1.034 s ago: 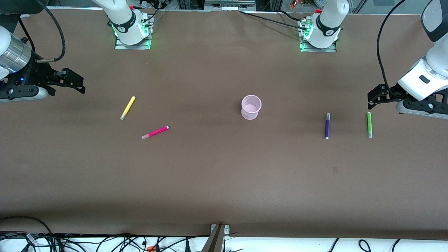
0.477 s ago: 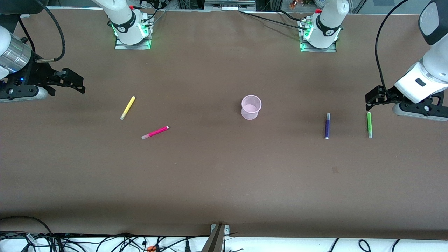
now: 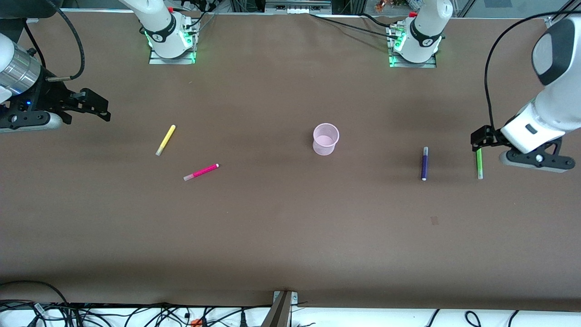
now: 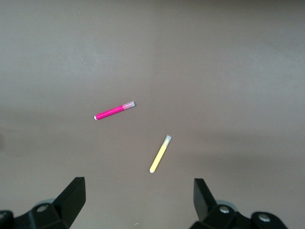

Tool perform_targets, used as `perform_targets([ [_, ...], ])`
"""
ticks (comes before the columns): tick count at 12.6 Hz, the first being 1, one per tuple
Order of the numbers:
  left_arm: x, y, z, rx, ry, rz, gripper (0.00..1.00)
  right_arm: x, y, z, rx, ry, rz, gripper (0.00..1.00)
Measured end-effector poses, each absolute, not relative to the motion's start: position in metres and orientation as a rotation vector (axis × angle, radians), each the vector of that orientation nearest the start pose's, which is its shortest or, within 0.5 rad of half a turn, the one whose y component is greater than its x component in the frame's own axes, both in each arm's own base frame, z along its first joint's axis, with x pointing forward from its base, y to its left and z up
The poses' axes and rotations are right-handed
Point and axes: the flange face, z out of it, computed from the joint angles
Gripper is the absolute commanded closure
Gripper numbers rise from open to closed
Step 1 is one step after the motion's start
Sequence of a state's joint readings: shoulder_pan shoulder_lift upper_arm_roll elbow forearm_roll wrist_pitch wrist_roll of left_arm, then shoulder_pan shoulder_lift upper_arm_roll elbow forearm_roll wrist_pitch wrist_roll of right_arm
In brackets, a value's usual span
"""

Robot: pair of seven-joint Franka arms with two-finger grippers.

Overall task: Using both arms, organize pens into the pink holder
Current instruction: 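Lower the left gripper onto the purple pen and close on it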

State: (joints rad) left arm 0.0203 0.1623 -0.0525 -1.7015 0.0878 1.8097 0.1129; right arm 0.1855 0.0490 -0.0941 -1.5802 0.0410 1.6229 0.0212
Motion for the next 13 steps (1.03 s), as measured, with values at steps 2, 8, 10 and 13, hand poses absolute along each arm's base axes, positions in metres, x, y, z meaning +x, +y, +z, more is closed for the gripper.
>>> perform_targets([
  [2, 0.621, -0.011, 0.445, -3.06, 0.265, 0.123, 0.0, 0.57, 0.058, 0.597, -3.104, -0.106, 0.013, 0.0],
  [8, 0.66, -0.022, 0.301, -3.077, 0.316, 0.111, 0.0, 0.571, 0.058, 0.596, -3.104, -0.105, 0.019, 0.0],
  [10, 0.66, -0.02, 0.276, -3.081, 0.31, 0.149, 0.0, 0.571, 0.058, 0.595, -3.104, -0.105, 0.02, 0.0],
  [13, 0.659, -0.014, 0.251, -3.087, 0.246, 0.19, 0.0, 0.571, 0.058, 0.595, -3.104, -0.105, 0.021, 0.0],
])
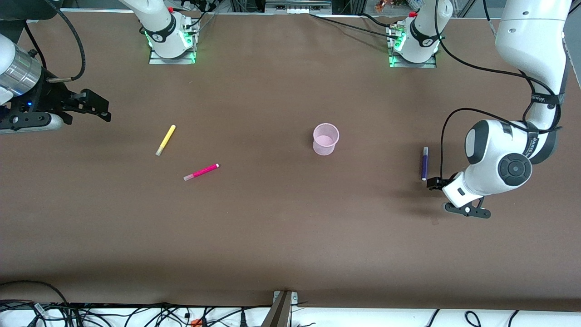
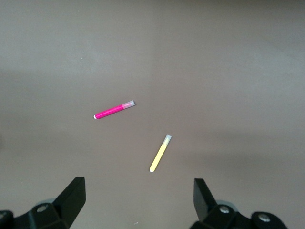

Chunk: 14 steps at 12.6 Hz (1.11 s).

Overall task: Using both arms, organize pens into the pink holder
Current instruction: 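Lower the left gripper onto the purple pen and close on it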

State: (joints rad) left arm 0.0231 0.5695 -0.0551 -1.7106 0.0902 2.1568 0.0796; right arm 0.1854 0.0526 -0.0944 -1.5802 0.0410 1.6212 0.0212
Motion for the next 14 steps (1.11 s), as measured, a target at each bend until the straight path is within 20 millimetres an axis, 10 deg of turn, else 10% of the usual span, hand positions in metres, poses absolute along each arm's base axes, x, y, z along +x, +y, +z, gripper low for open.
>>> perform_targets([
  [7, 0.624, -0.037, 0.194, -3.065, 0.416, 0.402, 0.17, 0.571, 0.058, 0.595, -3.105, -0.105, 0.021, 0.0],
  [14, 0.603, -0.034, 0.167, -3.069, 0.451, 0.397, 1.0, 0.571, 0.063, 0.596, -3.104, -0.117, 0.017, 0.0],
])
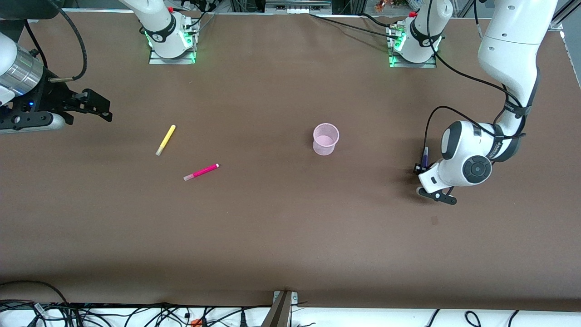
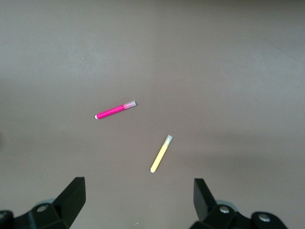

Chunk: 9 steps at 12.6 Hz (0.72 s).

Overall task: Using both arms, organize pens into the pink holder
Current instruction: 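Lower the left gripper onto the purple pen and close on it, then carry the purple pen to the cup while the right gripper reaches the marker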

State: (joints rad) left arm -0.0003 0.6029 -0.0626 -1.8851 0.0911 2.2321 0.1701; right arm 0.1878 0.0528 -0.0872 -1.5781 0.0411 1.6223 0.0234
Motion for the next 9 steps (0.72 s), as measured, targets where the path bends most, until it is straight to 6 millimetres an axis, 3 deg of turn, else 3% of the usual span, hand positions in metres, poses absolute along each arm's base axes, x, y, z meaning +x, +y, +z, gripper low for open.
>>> perform_targets([
  [6, 0.607, -0.033, 0.172, -3.065, 0.518, 0.378, 1.0, 0.571, 0.068, 0.597, -3.105, -0.05, 0.013, 0.0],
  [8, 0.62, -0.041, 0.195, -3.056, 0.558, 0.401, 1.0, 0.57, 0.073, 0.597, -3.103, 0.113, 0.018, 0.0],
  [9, 0.629, -0.052, 0.221, -3.046, 0.579, 0.463, 1.0, 0.569, 0.08, 0.597, -3.102, 0.141, 0.019, 0.0],
])
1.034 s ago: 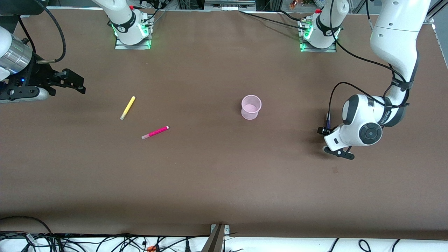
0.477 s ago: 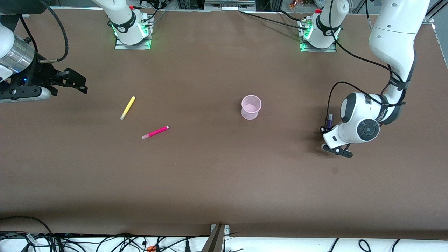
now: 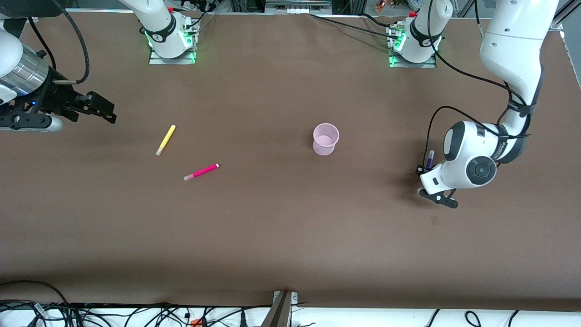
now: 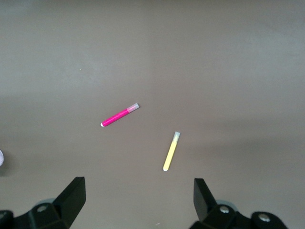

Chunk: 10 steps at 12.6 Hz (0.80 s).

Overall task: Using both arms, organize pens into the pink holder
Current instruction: 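Carry the purple pen to the cup while the right gripper reaches the marker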

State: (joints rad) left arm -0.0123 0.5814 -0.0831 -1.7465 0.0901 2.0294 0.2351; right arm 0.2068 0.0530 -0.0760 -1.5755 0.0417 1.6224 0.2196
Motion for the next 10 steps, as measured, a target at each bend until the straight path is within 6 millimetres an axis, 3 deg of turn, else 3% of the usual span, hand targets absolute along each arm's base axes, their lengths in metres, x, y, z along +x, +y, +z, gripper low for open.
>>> perform_targets([
  [2, 0.647, -0.09, 0.283, -3.07, 0.64, 0.498, 1.0, 0.566, 0.101, 0.596, -3.105, 0.124, 0.023, 0.0],
  [3, 0.648, -0.115, 0.303, -3.095, 0.697, 0.503, 1.0, 0.565, 0.108, 0.595, -3.106, 0.119, 0.025, 0.0],
  [6, 0.625, -0.215, 0.322, -3.125, 1.15, 0.509, 1.0, 0.573, 0.103, 0.583, -3.109, 0.146, 0.041, 0.0],
  [8, 0.611, -0.277, 0.336, -3.241, 1.388, 0.457, 1.0, 0.586, 0.102, 0.551, -3.124, 0.157, 0.121, 0.0],
  [10, 0.612, -0.305, 0.354, -3.312, 1.698, 0.289, 1.0, 0.602, 0.11, 0.494, -3.151, 0.149, 0.253, 0.0],
])
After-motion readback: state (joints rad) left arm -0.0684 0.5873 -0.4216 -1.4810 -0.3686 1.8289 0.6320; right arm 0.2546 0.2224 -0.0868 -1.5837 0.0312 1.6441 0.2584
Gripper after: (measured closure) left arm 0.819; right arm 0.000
